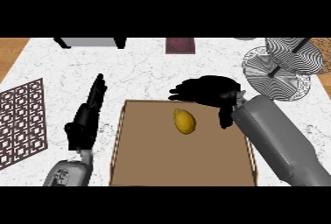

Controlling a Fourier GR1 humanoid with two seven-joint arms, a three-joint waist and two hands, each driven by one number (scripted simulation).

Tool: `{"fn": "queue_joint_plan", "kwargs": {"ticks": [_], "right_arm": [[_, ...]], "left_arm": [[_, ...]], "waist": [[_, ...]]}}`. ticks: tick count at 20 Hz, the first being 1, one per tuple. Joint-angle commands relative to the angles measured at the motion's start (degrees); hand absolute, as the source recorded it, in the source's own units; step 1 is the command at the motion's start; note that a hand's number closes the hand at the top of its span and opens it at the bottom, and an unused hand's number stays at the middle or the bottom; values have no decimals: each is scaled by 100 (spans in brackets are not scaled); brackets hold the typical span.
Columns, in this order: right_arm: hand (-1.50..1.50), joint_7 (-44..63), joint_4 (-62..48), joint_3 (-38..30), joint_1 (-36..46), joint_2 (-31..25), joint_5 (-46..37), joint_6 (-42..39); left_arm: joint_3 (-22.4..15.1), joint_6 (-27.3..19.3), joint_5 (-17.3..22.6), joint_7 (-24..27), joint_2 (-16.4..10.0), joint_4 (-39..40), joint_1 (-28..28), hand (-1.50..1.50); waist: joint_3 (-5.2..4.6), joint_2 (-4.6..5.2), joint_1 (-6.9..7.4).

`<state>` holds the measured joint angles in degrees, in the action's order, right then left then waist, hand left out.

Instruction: Pick the lemon from the tray and place it in the tiered basket

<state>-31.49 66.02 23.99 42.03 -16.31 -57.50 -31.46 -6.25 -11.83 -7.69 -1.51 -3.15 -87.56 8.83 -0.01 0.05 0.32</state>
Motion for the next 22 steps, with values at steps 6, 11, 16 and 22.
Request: {"fn": "queue_joint_plan", "kwargs": {"ticks": [6, 11, 16, 22], "right_arm": [[-150, -280, -920, -33, 258, 404, -460, 164], [-150, -21, -685, -65, 28, 801, -628, 8], [-150, -119, -790, -179, -9, 863, -781, 2], [-150, -66, -512, -61, -488, 1028, -993, 75]], "left_arm": [[61, 1, -111, -177, 60, -25, 182, 0], [-80, 107, -141, -208, 67, -519, -302, 0], [73, 41, -183, 167, 202, 174, 19, 0], [424, 396, 179, 116, -16, 149, 131, 0]], "waist": [[1, 10, 27], [0, -6, 8], [-1, 0, -12], [-1, -4, -27]]}}
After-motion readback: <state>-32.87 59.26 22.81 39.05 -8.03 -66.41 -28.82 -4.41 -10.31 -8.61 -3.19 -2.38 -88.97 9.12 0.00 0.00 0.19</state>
